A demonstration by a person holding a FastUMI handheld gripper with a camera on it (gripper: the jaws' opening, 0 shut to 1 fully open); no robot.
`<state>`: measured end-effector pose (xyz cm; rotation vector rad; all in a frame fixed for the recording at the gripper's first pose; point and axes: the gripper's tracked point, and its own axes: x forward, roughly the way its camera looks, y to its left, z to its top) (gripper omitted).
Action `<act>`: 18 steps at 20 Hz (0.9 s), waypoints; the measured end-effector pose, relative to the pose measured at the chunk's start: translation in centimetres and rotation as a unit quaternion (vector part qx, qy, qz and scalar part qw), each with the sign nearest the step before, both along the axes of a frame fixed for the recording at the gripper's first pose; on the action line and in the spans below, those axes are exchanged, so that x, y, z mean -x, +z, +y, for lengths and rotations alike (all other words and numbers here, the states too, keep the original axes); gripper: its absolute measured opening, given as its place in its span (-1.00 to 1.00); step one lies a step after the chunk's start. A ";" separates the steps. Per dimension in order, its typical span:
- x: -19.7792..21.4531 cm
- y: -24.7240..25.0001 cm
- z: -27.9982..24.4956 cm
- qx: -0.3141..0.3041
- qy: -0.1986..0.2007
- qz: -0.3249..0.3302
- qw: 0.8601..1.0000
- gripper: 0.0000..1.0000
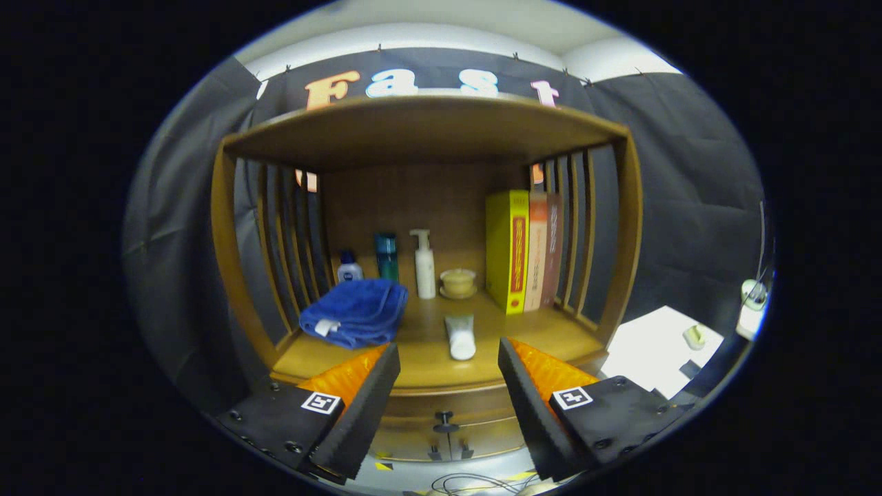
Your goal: Pull open the drawer, take out the items inside it, and place them on the countertop above the cabinet.
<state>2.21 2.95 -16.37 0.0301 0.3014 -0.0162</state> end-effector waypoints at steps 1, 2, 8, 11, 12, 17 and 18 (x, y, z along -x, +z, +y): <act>0.3 1.7 -0.1 0.001 0.000 -0.001 1.000 0.93; 0.6 3.5 -0.2 -0.004 0.003 -0.005 1.000 0.93; 2.1 10.9 -1.7 -0.010 -0.002 -0.034 0.999 0.92; 3.5 13.2 -2.5 0.000 -0.003 -0.047 0.999 0.92; 3.8 13.5 -2.5 0.004 -0.002 -0.047 0.999 0.92; 5.9 14.1 -1.8 0.013 0.008 -0.048 0.999 0.92; 6.1 14.3 -1.8 0.015 0.008 -0.048 0.999 0.92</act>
